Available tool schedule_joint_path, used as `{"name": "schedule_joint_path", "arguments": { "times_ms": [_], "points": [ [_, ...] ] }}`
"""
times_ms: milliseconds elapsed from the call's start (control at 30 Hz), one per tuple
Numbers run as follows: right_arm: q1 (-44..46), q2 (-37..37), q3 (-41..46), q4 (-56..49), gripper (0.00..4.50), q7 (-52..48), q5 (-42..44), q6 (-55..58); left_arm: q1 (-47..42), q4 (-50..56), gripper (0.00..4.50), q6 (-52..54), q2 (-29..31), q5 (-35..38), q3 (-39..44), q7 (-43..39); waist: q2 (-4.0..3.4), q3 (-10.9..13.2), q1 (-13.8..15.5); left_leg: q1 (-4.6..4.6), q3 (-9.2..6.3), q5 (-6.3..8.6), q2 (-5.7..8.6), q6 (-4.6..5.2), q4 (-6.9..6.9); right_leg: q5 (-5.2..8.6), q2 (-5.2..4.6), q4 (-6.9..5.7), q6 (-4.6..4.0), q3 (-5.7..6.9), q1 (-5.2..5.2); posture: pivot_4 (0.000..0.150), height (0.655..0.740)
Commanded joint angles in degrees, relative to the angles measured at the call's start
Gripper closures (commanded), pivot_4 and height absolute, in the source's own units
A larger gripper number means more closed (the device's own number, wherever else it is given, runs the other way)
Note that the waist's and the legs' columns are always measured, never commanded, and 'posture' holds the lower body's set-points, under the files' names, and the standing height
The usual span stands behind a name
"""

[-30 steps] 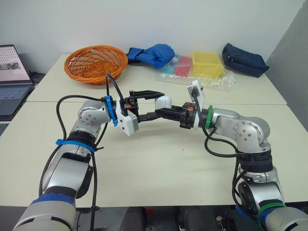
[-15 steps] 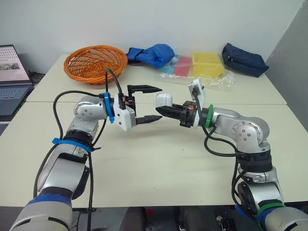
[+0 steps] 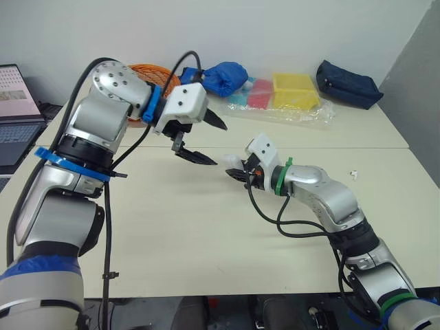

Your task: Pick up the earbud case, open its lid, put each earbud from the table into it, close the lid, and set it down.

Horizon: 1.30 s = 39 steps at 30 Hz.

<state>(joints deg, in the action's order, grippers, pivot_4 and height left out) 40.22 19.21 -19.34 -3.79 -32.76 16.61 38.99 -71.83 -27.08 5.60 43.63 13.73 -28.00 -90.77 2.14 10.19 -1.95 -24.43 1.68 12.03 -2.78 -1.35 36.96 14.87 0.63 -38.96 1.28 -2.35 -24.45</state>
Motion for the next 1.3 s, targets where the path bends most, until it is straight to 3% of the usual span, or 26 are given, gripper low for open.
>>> {"name": "schedule_joint_path", "arguments": {
  "times_ms": [33, 133, 333, 967, 1200, 1300],
  "points": [
    [2.15, -1.33, 0.05, -1.04, 3.62, -0.76, -1.73, -2.11, -2.94, -2.12, 0.00, -0.47, 0.85, -2.77, -3.56, -1.73, 0.00, 0.00, 0.00, 0.00, 0.00, 0.00, -0.01, 0.00, 0.00, 0.01, 0.02, 0.00, -0.01, 0.00, -0.01, 0.150, 0.7400],
    [2.23, -2.07, 0.20, -1.30, 3.62, -1.07, -2.75, -2.14, -3.86, -6.24, 0.00, -4.10, -1.41, -4.79, -4.02, -1.73, 0.00, 0.00, 0.07, 0.00, 0.00, 0.00, -0.04, 0.00, -0.02, 0.04, 0.05, -0.02, -0.07, 0.00, -0.06, 0.150, 0.7400],
    [1.64, -2.12, 0.33, -3.41, 3.62, -1.49, -4.18, -1.16, -4.64, -13.16, 1.47, -7.71, -6.33, -8.68, -1.32, -1.73, 0.00, 0.00, 0.15, -0.25, -0.02, 0.00, -0.02, 0.00, 0.03, 0.05, 0.02, -0.03, -0.10, 0.03, -0.24, 0.150, 0.7400],
    [0.34, -2.53, 0.22, -6.45, 3.62, -1.54, -5.84, 1.01, -6.18, -17.64, 1.47, -11.66, -9.62, -10.89, -0.66, -1.73, 0.00, 0.00, 0.09, -0.44, 0.02, 0.00, -0.02, 0.00, 0.03, 0.04, 0.03, -0.11, -0.11, -0.03, -0.55, 0.150, 0.7400],
    [0.79, -2.87, 0.43, -6.09, 3.62, -1.78, -6.50, 0.97, -4.92, -15.03, 3.60, -10.38, -8.70, -9.78, -1.44, -1.73, 0.00, 0.00, 0.11, -0.44, 0.02, 0.00, -0.02, 0.00, 0.03, 0.02, 0.03, -0.12, -0.14, -0.03, -0.54, 0.150, 0.7400],
    [0.86, -2.92, 0.56, -5.96, 3.62, -1.94, -6.64, 0.83, -4.90, -14.51, 3.74, -9.97, -8.64, -9.69, -1.49, -1.73, 0.00, 0.00, 0.11, -0.44, 0.02, 0.00, -0.02, 0.00, 0.04, 0.02, 0.03, -0.13, -0.14, -0.04, -0.54, 0.150, 0.7400]
  ]
}}
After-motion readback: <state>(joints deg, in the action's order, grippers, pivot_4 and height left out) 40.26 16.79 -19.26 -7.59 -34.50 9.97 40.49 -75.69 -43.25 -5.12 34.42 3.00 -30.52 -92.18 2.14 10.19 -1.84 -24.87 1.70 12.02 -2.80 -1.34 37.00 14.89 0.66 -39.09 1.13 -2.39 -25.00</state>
